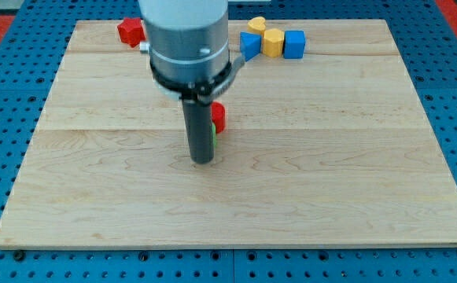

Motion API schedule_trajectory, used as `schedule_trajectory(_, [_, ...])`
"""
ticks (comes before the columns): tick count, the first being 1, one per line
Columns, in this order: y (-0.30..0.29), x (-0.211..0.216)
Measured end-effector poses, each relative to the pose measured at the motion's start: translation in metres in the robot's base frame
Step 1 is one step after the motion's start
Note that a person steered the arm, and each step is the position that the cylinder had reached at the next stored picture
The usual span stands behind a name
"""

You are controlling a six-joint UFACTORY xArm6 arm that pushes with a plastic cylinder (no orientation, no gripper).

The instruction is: Push green and red stars into red and green circles

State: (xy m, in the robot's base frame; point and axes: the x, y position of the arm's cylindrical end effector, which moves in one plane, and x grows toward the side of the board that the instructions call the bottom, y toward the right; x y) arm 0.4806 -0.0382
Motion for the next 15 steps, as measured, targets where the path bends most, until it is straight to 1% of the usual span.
schedule_trajectory(1, [0.029, -0.021])
schedule_trajectory(2, [0.053, -0.021])
schedule_trajectory(3, [0.096, -0.083])
schedule_trajectory(4, [0.062, -0.161])
schedule_trajectory(5, [0.041, -0.211])
schedule_trajectory(6, [-0.014, -0.205])
schedule_trajectory(7, [-0.015, -0.143])
schedule_trajectory(8, [-0.017, -0.18])
schedule_trajectory(9, [-0.04, -0.205])
schedule_trajectory(10, [-0.072, -0.164])
schedule_trajectory(11, [-0.086, -0.139])
schedule_trajectory(12, [-0.089, -0.134])
schedule_trajectory(13, [-0.037, -0.117])
schedule_trajectory(14, [-0.035, -0.121])
schedule_trajectory(15, [-0.053, -0.198])
